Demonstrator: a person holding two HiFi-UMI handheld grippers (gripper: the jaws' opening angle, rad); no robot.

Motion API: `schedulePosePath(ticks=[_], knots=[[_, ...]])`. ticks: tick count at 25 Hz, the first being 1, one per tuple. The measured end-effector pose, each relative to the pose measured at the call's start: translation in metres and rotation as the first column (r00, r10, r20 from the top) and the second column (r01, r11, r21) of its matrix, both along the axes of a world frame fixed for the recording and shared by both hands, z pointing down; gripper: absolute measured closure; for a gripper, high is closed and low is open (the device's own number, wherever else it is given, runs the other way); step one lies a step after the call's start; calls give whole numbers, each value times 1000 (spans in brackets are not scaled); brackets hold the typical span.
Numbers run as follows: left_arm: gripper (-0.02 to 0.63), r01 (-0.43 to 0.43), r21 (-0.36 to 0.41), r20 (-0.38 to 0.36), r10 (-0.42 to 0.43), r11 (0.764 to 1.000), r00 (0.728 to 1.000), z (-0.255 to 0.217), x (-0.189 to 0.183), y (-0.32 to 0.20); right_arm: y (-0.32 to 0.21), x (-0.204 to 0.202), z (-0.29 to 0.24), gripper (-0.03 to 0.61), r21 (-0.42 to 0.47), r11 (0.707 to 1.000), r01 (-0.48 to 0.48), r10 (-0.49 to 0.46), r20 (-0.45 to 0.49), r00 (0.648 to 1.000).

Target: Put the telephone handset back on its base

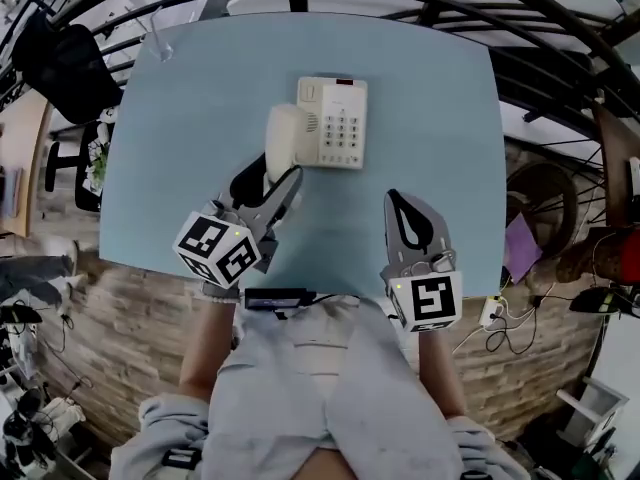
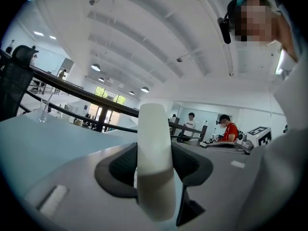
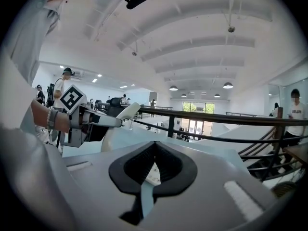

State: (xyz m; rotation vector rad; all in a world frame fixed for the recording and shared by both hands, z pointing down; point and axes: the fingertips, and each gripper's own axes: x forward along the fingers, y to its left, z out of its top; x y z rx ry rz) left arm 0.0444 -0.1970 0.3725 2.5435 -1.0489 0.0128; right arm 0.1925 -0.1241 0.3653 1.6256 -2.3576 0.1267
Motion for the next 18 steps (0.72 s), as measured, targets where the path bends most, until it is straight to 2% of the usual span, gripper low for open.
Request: schedulePosePath(ticks=[9, 18], knots=[[400, 76, -31, 33, -75, 997, 997, 24, 13, -20, -23, 14, 23, 574, -26, 997, 70, -70, -3, 998], [400, 132, -53, 42, -130, 990, 991, 39, 15, -38, -47, 26, 46, 574, -35, 995, 99, -98, 15, 995]])
